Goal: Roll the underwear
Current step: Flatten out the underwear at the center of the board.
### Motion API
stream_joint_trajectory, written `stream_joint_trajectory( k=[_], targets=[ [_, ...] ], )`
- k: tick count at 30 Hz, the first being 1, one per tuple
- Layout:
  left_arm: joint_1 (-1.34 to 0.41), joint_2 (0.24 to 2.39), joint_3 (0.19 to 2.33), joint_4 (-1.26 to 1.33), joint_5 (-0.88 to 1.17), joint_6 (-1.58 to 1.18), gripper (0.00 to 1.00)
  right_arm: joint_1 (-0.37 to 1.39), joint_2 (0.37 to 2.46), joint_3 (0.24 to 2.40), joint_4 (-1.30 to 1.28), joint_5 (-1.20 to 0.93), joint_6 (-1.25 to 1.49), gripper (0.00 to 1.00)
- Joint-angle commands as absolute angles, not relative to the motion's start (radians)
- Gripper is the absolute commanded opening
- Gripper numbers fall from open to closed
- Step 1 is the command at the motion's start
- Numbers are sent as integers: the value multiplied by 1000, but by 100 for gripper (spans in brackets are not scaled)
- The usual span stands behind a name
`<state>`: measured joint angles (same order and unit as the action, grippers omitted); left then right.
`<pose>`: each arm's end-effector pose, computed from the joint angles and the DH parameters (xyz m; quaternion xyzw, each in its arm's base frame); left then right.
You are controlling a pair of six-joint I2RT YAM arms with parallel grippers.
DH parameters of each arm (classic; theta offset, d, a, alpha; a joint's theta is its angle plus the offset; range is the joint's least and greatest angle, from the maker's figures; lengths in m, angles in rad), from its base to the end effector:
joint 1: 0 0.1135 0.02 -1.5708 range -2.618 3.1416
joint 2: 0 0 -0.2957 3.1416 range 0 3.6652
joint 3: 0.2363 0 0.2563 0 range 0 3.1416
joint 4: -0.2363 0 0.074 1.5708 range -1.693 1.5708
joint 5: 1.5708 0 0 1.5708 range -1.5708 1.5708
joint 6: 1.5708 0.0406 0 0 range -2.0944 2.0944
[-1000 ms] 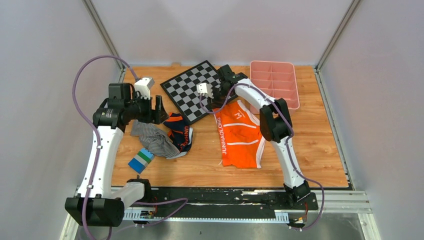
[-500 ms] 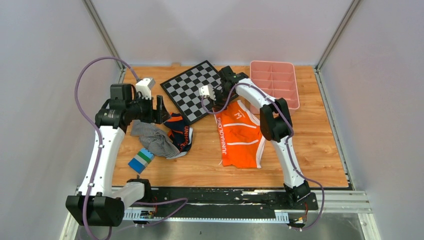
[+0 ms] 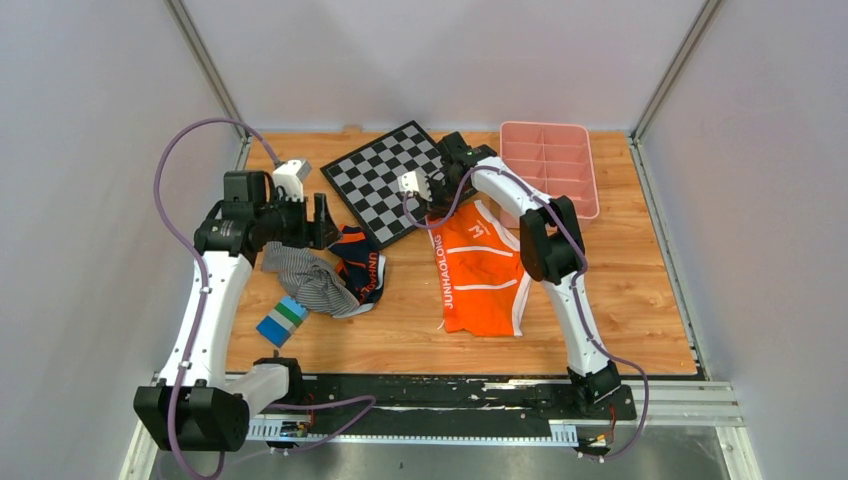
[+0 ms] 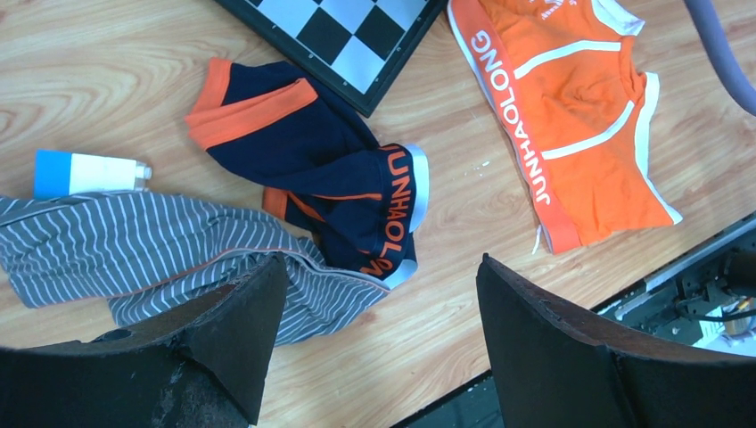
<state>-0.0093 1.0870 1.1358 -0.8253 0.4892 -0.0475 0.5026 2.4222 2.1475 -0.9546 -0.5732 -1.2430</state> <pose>0.2066 -0.0210 0.3704 0.0766 0.8963 -0.2339 0.3688 0.4580 0.2769 0.1966 -0.7551 0.5707 0.2007 0.2527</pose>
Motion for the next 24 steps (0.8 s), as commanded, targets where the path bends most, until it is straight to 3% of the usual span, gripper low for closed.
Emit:
stream_joint_trajectory(
  k=[1, 7, 18, 24],
  targets=[
    [26, 1078, 1137, -798, 497, -56, 85, 508, 2385, 2149, -949, -601, -1277, 26],
    [28, 1059, 1126, -793, 488, -51, 85, 526, 2382, 2099, -960, -568, -1308, 28],
    [31, 1032, 1077, -752, 487, -65, 84, 529, 2276, 2095, -896, -561, -1177, 0],
    [18, 1109, 1051, -683, 560, -95, 80, 517, 2045, 1970, -776, -560, -964, 0]
  ],
)
